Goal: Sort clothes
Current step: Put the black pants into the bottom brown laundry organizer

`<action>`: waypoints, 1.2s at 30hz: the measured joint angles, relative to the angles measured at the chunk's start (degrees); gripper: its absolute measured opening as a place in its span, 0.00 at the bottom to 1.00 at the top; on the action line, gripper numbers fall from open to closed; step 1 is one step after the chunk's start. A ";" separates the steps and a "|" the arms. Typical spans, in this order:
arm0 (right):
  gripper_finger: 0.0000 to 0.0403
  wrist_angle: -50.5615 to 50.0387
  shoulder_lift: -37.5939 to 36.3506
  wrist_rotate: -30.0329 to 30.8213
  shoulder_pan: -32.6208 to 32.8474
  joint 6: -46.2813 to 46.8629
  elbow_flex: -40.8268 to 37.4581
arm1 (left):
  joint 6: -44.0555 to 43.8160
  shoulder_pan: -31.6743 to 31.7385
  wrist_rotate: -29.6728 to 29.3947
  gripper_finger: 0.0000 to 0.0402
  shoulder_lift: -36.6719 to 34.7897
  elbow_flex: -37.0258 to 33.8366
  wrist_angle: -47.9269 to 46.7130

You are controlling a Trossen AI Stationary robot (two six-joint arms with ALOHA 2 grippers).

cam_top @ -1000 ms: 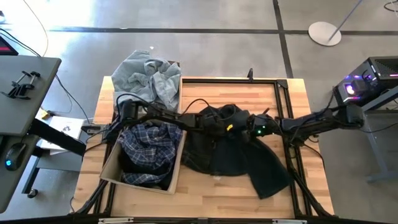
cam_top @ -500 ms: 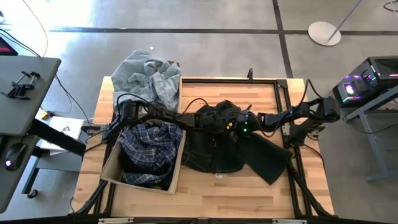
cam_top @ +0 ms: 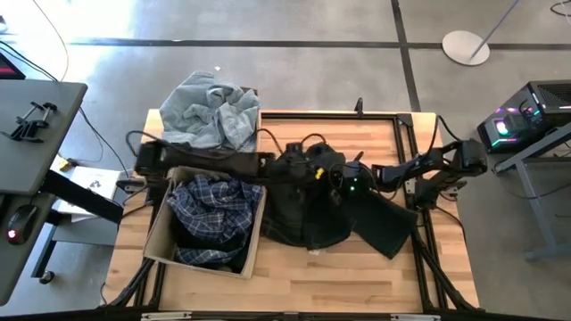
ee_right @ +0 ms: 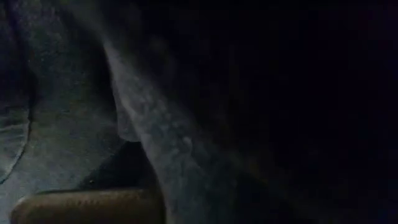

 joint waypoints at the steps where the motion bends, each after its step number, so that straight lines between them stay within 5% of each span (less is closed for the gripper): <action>1: 0.19 0.10 -1.09 0.59 0.02 -0.18 -0.14 | 0.27 -0.84 -1.20 0.29 -2.29 0.00 -0.46; 8: 0.19 -0.73 -14.41 6.05 0.86 -7.78 5.70 | 0.46 -9.63 -11.11 0.29 -19.09 0.09 -7.13; 13: 0.19 -5.41 -21.76 6.62 3.37 -18.33 17.12 | -2.26 -17.03 -11.90 0.29 -28.89 0.13 -8.38; 19: 0.19 -16.60 -22.75 9.57 7.00 -31.55 33.41 | 1.81 -22.21 -12.82 0.29 -33.68 -3.06 -7.53; 25: 0.19 -25.89 -20.91 8.97 10.01 -36.83 41.12 | 10.46 -21.66 -20.96 0.29 -33.13 -6.11 -5.73; 29: 0.19 -27.00 -19.73 8.63 11.47 -38.30 41.57 | 15.93 -19.40 -14.35 0.34 -32.86 -7.10 -0.32; 36: 0.19 -26.98 -18.14 8.41 11.87 -38.21 41.63 | 26.51 -15.23 -1.56 0.58 -32.72 -7.09 11.63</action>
